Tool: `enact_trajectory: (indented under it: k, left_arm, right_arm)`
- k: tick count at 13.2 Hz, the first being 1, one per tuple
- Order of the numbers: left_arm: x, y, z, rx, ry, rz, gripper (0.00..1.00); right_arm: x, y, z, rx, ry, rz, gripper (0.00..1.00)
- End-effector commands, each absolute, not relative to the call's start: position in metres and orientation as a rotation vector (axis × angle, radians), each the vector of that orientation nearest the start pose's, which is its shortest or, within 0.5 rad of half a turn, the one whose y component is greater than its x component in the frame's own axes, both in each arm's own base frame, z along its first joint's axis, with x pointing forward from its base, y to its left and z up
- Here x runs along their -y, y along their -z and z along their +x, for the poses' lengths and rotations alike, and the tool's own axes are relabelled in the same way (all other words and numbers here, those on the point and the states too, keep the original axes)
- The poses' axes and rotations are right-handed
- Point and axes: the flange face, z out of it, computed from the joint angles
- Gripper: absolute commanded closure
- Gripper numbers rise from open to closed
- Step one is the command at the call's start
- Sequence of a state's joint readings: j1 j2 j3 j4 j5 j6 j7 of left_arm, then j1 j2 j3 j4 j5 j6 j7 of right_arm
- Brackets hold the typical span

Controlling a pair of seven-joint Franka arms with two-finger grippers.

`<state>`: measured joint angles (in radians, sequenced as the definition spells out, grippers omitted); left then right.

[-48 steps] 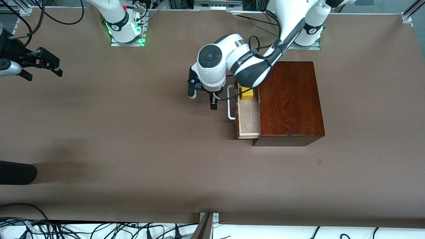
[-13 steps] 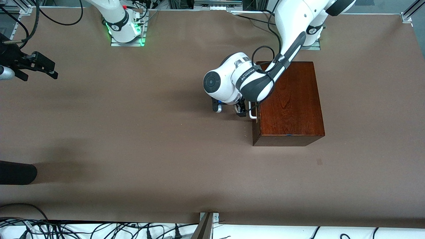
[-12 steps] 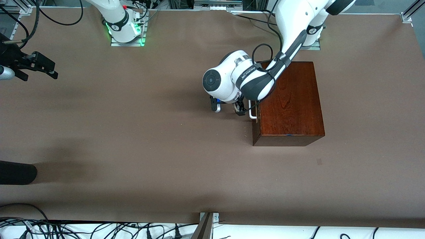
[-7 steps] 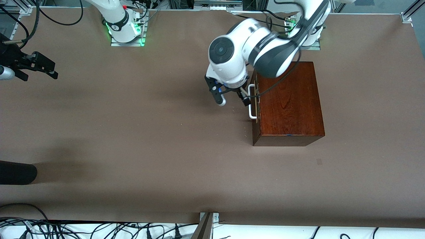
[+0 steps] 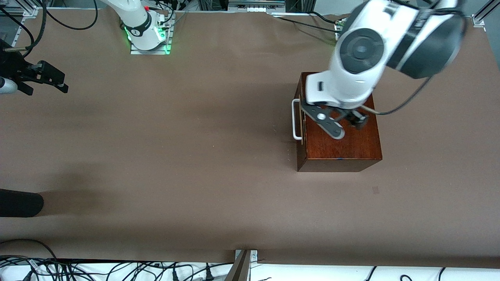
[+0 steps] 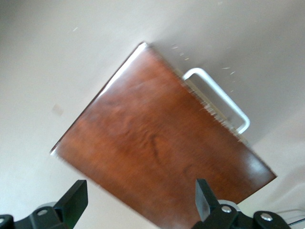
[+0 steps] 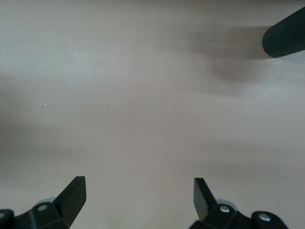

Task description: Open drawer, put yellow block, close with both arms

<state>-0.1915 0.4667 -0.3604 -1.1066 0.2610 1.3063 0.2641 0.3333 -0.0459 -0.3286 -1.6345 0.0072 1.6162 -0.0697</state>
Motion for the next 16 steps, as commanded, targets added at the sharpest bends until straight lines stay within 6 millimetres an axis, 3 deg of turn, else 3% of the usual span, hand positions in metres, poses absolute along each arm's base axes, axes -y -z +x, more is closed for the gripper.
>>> enact_trajectory:
  k: [1,3,4,5,7,9,11,14,16]
  left_arm:
    - [0.228,-0.587,0.597,-1.026,-0.298,-2.832,0.00]
    - [0.191,-0.620,0.591,-0.929,-0.230,-2.857,0.00]
    - [0.175,-0.623,0.590,-0.875,-0.227,-2.869,0.00]
    - [0.156,-0.626,0.584,-0.823,-0.203,-2.922,0.00]
    - [0.095,-0.625,0.568,-0.644,-0.078,-3.037,0.00]
    - [0.050,-0.611,0.558,-0.507,-0.123,-3.065,0.00]
    - [0.035,-0.600,0.548,-0.366,-0.150,-3.082,0.00]
    - [0.036,-0.594,0.535,0.007,-0.139,-3.092,0.00]
    - [0.035,-0.594,0.534,-0.008,-0.140,-3.093,0.00]
  right_arm:
    - [0.001,-0.627,0.545,0.096,0.036,-3.123,0.00]
    - [0.001,-0.628,0.545,0.096,0.038,-3.123,0.00]
    - [0.001,-0.627,0.545,0.096,0.036,-3.123,0.00]
    - [0.001,-0.627,0.545,0.096,0.036,-3.123,0.00]
    - [0.001,-0.627,0.545,0.096,0.036,-3.123,0.00]
    - [0.001,-0.627,0.545,0.096,0.036,-3.123,0.00]
    - [0.001,-0.627,0.545,0.096,0.036,-3.123,0.00]
    - [0.001,-0.627,0.545,0.096,0.036,-3.123,0.00]
    - [0.001,-0.627,0.545,0.096,0.036,-3.123,0.00]
